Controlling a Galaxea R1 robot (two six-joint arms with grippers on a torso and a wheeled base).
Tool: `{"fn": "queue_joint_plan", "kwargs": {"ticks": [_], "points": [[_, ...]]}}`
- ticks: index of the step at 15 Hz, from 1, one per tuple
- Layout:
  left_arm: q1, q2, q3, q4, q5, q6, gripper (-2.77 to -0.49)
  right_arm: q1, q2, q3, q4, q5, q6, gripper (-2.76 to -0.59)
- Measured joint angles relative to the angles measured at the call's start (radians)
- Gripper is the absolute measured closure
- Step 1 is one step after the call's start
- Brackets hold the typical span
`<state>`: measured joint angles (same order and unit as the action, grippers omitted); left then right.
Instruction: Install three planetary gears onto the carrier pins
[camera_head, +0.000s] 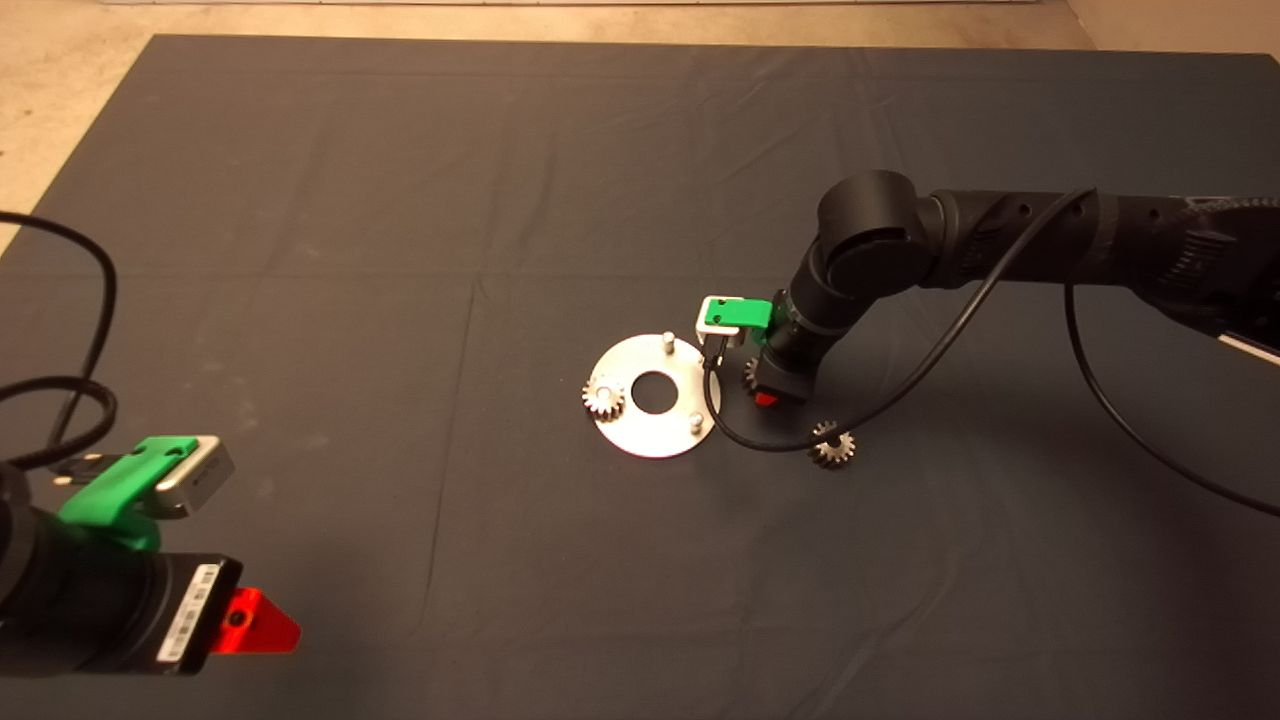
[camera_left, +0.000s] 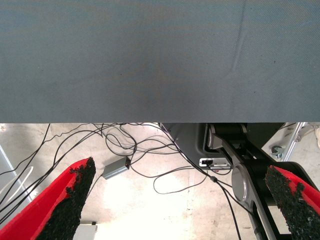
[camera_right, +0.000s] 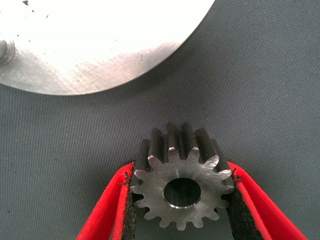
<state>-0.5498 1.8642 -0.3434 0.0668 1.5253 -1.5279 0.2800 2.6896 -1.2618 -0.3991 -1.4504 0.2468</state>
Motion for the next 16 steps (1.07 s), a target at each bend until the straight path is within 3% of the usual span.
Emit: {"fn": "queue_joint_plan", "kwargs": {"ticks": [4,7,12,16], "points": [[0.000,0.000,0.000,0.000,0.000,0.000,-2.46,0.011,0.001,0.002,0.000,-0.013,0.002,-1.06],[0.000,0.000,0.000,0.000,0.000,0.000,-2.46,0.046,0.007,0.002,0.001,-0.026,0.002,-1.05],[0.000,-0.001,0.003,0.000,0.000,0.000,-2.46,0.103,0.040,0.002,0.012,-0.032,0.007,-1.05],[0.000,-0.001,0.003,0.000,0.000,0.000,-2.46,0.118,0.092,-0.006,0.031,-0.029,0.033,-1.05]]}}
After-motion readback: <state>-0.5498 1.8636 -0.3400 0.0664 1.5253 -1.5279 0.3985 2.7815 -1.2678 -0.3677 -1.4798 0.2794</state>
